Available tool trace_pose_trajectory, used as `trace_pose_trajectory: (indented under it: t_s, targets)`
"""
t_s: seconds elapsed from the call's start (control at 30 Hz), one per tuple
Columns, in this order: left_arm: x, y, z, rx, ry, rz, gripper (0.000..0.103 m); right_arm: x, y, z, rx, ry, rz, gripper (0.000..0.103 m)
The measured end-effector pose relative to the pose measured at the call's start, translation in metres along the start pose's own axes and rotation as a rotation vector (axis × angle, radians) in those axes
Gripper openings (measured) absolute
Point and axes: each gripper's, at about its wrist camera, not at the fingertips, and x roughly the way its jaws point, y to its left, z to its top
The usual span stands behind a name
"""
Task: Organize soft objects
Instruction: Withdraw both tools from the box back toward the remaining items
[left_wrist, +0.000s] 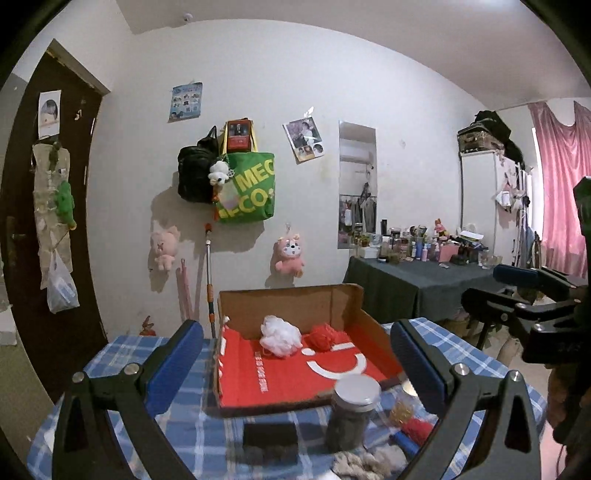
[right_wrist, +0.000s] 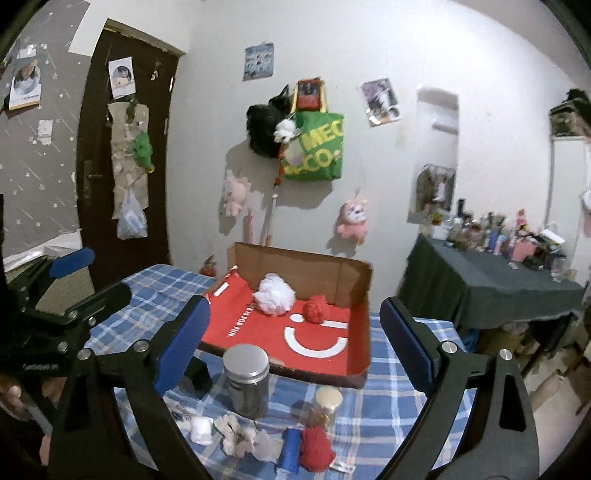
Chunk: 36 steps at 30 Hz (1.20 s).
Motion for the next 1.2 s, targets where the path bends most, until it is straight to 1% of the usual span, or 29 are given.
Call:
trace_pose_trajectory:
  t_s: [0.03,0.13,0.27,0.33,0.47,0.6,0.67,0.87,1.0,1.13,1.2]
  targets:
    - [-0.006,-0.002,-0.005,-0.004,-0.005,-0.004,0.103,-0.008,0.003,-0.008,-0.001,-0.020,-0.007,0.094]
    - [-0.021,-0.008,-0.022,0.000,-0.013,-0.011,0.103,-0.021,0.010,-0.029,0.008,-0.039,-0.028,0.095]
    - [-0.036,-0.016,-0.045,-0.009,-0.031,0.017,0.103,-0.032,0.016,-0.056,0.025,-0.052,-0.050,0.095]
    - [-0.039,-0.017,-0.057,-0.021,-0.028,0.026,0.103,-0.036,0.021,-0.073,0.026,-0.065,-0.088,0.095]
    - [-0.042,-0.022,-0.084,-0.018,-0.019,0.051,0.103,-0.036,0.026,-0.102,0.038,-0.058,-0.121,0.096]
    - [-0.040,-0.021,-0.110,-0.032,0.021,0.057,0.103,-0.029,0.028,-0.125,0.048,-0.044,-0.155,0.096]
    - [-0.039,-0.020,-0.123,-0.035,0.042,0.049,0.103,-0.023,0.028,-0.136,0.045,-0.030,-0.172,0.096]
    - [-0.023,-0.015,-0.152,-0.037,0.134,0.063,0.103,0.004,0.027,-0.168,0.063,0.069,-0.162,0.096]
    - [-0.011,-0.010,-0.167,-0.040,0.186,0.077,0.103,0.020,0.027,-0.184,0.065,0.126,-0.161,0.096]
    - [0.000,-0.006,-0.177,-0.042,0.230,0.081,0.103,0.035,0.021,-0.197,0.107,0.187,-0.134,0.096]
    - [0.005,-0.005,-0.182,-0.045,0.252,0.083,0.103,0.039,0.018,-0.200,0.116,0.203,-0.129,0.096]
